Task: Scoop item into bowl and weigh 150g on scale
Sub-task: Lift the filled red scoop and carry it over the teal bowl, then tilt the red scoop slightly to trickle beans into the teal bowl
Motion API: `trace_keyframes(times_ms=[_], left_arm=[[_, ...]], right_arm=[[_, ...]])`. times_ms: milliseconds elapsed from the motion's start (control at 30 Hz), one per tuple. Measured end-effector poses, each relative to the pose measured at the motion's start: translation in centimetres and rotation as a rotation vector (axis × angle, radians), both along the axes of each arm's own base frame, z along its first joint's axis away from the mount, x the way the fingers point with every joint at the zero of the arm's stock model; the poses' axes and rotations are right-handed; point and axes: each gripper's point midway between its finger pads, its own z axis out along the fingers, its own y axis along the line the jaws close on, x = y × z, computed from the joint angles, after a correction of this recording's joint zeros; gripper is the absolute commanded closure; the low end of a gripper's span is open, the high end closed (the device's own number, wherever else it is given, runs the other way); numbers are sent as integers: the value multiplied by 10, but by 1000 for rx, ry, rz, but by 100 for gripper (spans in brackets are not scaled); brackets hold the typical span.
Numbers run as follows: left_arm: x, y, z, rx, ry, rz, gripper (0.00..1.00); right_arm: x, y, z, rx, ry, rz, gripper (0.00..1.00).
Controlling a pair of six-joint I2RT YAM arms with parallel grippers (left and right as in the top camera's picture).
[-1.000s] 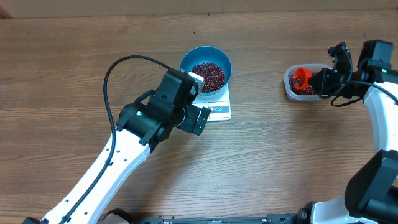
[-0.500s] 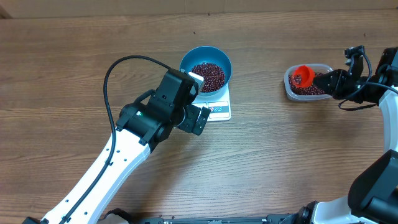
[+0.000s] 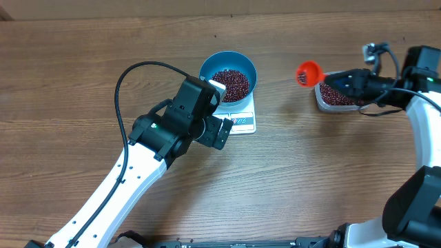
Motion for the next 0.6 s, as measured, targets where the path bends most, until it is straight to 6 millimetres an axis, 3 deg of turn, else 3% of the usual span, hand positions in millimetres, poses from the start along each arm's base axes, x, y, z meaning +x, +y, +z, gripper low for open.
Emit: trace_keyframes(times_ms=[400, 600], left_arm=[[0, 0, 0, 0, 0, 0, 1], [0, 0, 0, 0, 0, 0, 0]], right_arm=[[10, 91, 16, 16, -86, 179, 96], [15, 127, 16, -34, -126, 210, 96]])
